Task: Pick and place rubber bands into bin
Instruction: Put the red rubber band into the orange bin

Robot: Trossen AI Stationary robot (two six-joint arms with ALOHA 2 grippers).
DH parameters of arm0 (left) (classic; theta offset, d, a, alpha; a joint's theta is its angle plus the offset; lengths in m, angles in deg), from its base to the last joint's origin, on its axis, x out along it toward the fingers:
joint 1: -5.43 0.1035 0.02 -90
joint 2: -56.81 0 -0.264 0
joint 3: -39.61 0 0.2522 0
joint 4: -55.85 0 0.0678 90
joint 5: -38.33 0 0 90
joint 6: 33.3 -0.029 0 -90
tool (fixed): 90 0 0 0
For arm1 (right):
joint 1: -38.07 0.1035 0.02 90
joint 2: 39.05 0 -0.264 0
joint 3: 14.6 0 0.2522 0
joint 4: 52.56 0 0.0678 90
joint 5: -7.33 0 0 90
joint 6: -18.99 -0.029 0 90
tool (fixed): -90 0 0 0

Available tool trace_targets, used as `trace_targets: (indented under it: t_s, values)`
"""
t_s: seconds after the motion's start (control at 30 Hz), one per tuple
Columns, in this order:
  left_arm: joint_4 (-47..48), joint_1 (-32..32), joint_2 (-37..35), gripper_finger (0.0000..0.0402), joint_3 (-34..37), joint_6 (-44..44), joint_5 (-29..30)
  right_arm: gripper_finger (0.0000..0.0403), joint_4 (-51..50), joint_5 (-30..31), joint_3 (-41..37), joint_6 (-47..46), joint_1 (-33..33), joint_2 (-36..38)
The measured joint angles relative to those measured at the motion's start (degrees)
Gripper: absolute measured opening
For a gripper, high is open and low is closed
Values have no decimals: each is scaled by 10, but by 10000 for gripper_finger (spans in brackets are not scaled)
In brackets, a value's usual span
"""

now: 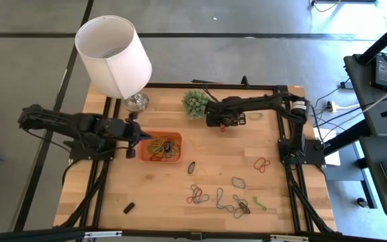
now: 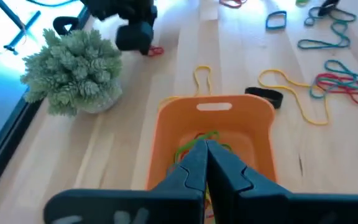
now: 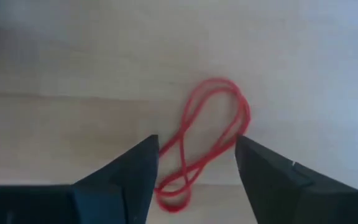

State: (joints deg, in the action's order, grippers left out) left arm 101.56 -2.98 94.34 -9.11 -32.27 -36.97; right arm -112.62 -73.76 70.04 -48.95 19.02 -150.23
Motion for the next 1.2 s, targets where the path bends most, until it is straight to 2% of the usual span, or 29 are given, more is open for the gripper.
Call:
trace_targets:
  t_s: [0.13,0.23,0.3,0.43,0.5,0.63,0.73,1.03,1.2]
  values:
    - [36,16,-27,2,0,-21,-9,201,4,-3,-9,-24,1,-15]
    - [53,26,-45,2,0,-36,-9,171,7,-10,-13,-25,6,-22]
    - [50,31,-53,2,0,-42,-9,136,8,-5,-13,-25,12,-25]
    - [50,43,-60,2,0,-60,-9,41,4,0,-14,-21,21,-25]
    - [49,48,-60,2,0,-64,-9,13,-1,3,-16,-9,29,-20]
    - [48,52,-60,2,0,-64,-9,12,-2,5,-20,-8,50,1]
    - [48,52,-59,2,0,-64,-9,4,-15,-36,-24,-23,78,31]
    - [47,52,-56,2,0,-68,-9,2,-4,-20,-8,-19,171,149]
    - [47,52,-47,2,0,-68,-7,1,29,-12,34,109,203,161]
